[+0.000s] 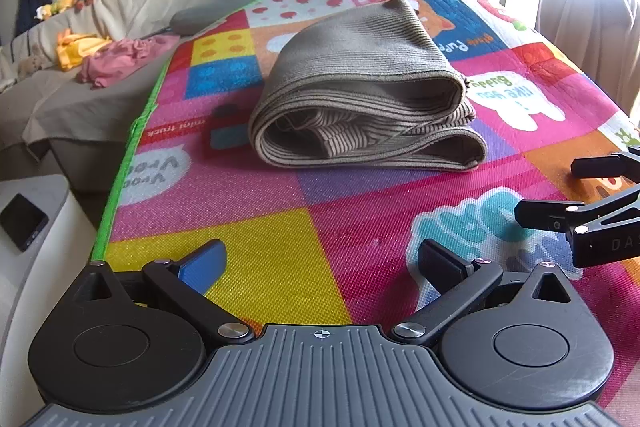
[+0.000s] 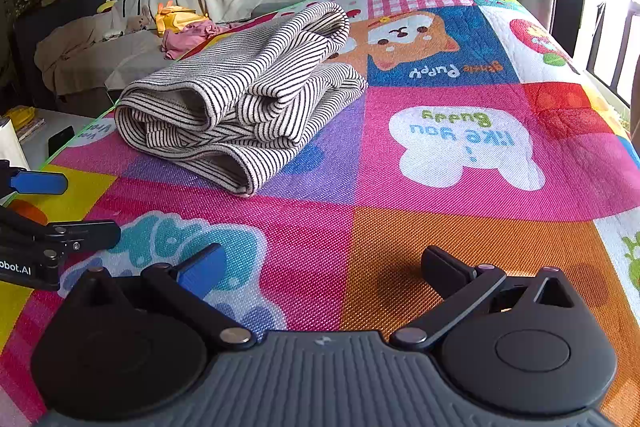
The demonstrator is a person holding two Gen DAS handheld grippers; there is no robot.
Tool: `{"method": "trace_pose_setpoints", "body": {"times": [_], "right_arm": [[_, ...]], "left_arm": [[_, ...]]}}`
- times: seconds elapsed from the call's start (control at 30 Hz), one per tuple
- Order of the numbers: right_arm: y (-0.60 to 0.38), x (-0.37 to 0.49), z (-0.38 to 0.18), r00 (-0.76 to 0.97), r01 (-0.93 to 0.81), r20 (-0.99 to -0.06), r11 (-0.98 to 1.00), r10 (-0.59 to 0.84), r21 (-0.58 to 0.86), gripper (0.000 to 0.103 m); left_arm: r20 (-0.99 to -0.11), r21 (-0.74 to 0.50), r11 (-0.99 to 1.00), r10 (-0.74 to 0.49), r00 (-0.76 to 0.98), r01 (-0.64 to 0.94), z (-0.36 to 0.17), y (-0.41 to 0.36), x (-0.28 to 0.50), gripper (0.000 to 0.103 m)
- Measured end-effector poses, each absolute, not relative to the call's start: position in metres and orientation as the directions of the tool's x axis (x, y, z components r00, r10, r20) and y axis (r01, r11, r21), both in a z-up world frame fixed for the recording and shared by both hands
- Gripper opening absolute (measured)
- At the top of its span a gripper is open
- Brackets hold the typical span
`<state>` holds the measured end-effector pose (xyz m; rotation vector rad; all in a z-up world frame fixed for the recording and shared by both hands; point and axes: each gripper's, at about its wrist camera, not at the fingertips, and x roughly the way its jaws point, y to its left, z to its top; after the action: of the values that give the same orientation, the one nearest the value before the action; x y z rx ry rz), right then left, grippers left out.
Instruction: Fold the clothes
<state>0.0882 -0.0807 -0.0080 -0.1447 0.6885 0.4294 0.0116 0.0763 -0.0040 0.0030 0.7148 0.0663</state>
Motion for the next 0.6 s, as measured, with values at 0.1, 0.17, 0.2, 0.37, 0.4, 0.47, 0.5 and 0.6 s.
{"method": "trace_pose_setpoints", "body": {"times": [0.1,0.17,0.2,0.37,0.4,0.47,0.5,0.6], "right_arm": [[-0.0808,0.0877,-0.0079,0.689,-0.429,-0.643,0.903,0.335,0.010,0.103],[-0.0808,0.0873,-0.0080,0.690,-0.429,-0.642,0.903,0.334,0.010,0.103],[-0.0808,0.0874,-0.0081,0.689,-0.429,-0.642,0.903,0.335,0.010,0.103],[-0.0802,0.0870,-0.0081,0.690,-0.430,-0.642,0.903,0.333,0.007,0.103],[-0.0802,0.0870,-0.0081,0.690,-0.430,-0.642,0.903,0.334,0.008,0.103],[-0.0798,0.0869,-0.0080,0.690,-0.430,-0.642,0.903,0.334,0.008,0.103],[-0.0801,0.0871,-0.0079,0.690,-0.430,-0.642,0.903,0.334,0.007,0.103],[-0.0808,0.0872,-0.0079,0.690,-0.430,-0.642,0.903,0.335,0.008,0.103]], "left_arm": [[-0.654,0.024,0.998,0.060,0.754,-0.059,-0.0040,0.0765,0.0113,0.103],[-0.653,0.024,0.998,0.061,0.755,-0.059,-0.0041,0.0765,0.0113,0.103],[-0.653,0.024,0.998,0.061,0.755,-0.060,-0.0042,0.0766,0.0113,0.103],[-0.653,0.023,0.998,0.061,0.755,-0.060,-0.0042,0.0770,0.0112,0.103],[-0.653,0.023,0.998,0.061,0.755,-0.061,-0.0041,0.0768,0.0113,0.103],[-0.653,0.023,0.998,0.061,0.754,-0.061,-0.0038,0.0765,0.0114,0.103],[-0.653,0.022,0.998,0.060,0.755,-0.060,-0.0039,0.0768,0.0114,0.103],[-0.652,0.023,0.998,0.062,0.755,-0.063,-0.0037,0.0751,0.0108,0.103]]}}
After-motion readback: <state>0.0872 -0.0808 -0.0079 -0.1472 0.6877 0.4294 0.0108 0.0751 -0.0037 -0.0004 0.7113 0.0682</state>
